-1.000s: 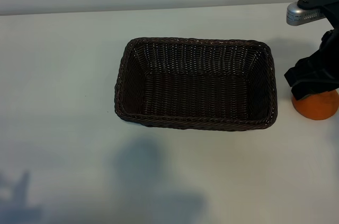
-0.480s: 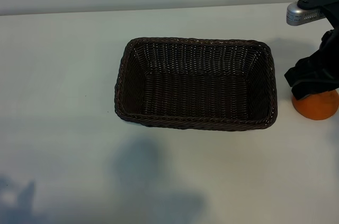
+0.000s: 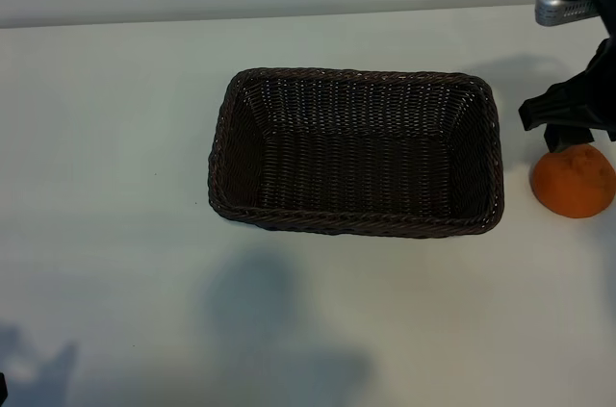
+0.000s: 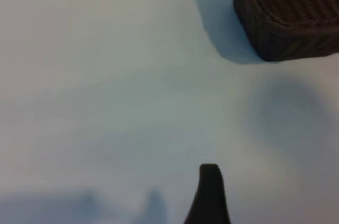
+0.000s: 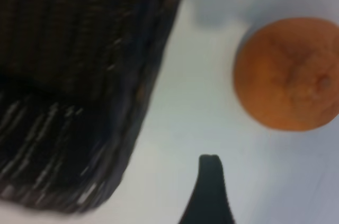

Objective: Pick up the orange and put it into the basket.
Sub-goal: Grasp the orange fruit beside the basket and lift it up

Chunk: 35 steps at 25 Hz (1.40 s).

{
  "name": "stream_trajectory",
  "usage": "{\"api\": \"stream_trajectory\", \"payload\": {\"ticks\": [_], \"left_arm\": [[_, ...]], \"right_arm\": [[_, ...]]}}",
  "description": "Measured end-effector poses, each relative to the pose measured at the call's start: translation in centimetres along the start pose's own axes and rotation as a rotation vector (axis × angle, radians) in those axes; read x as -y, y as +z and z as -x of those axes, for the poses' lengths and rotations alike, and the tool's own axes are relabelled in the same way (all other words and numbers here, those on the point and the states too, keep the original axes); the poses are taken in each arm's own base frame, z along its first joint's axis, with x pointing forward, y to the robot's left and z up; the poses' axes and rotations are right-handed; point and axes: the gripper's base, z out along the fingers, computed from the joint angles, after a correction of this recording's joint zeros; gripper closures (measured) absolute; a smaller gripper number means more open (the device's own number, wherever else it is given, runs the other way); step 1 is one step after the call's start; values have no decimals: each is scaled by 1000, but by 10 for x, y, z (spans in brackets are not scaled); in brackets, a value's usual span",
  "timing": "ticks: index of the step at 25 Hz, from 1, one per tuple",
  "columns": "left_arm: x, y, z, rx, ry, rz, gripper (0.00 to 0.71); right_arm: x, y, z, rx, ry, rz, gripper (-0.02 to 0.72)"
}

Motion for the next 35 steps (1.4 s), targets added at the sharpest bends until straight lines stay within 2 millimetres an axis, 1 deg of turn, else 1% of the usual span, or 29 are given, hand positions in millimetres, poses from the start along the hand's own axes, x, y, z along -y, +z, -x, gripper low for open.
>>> {"api": "stream_trajectory", "payload": {"ticks": [3, 5, 8, 11, 15, 24, 29, 30, 32, 34, 35], "left_arm": [[0, -1, -1, -2, 24, -36, 116], [-1, -1, -1, -4, 40, -60, 116], [-1, -2, -1, -5, 54, -81, 116], [-1, -2, -1, -6, 58, -86, 116], [-1, -2, -1, -6, 58, -87, 116], [-1, -2, -1, -6, 58, -85, 116], [-1, -2, -1, -7, 58, -85, 117], [-1, -2, -1, -7, 58, -85, 117], [-1, -2, -1, -7, 58, -85, 117], [-1, -2, -1, -7, 58, -85, 117], [-1, -2, -1, -7, 58, -85, 117]], "right_arm": [[6, 22, 6, -31, 36, -27, 144], [13, 38, 9, -55, 75, -36, 142], [29, 56, 12, -67, 134, -51, 141], [43, 68, 13, -84, 180, -62, 141], [54, 80, 13, -96, 221, -63, 140], [47, 93, 14, -121, 229, 26, 140], [46, 106, 13, -151, 230, 33, 144], [46, 109, 12, -160, 231, 33, 152], [46, 115, 11, -177, 232, 33, 207], [46, 119, 10, -193, 232, 33, 314], [46, 120, 9, -198, 232, 33, 390]]}}
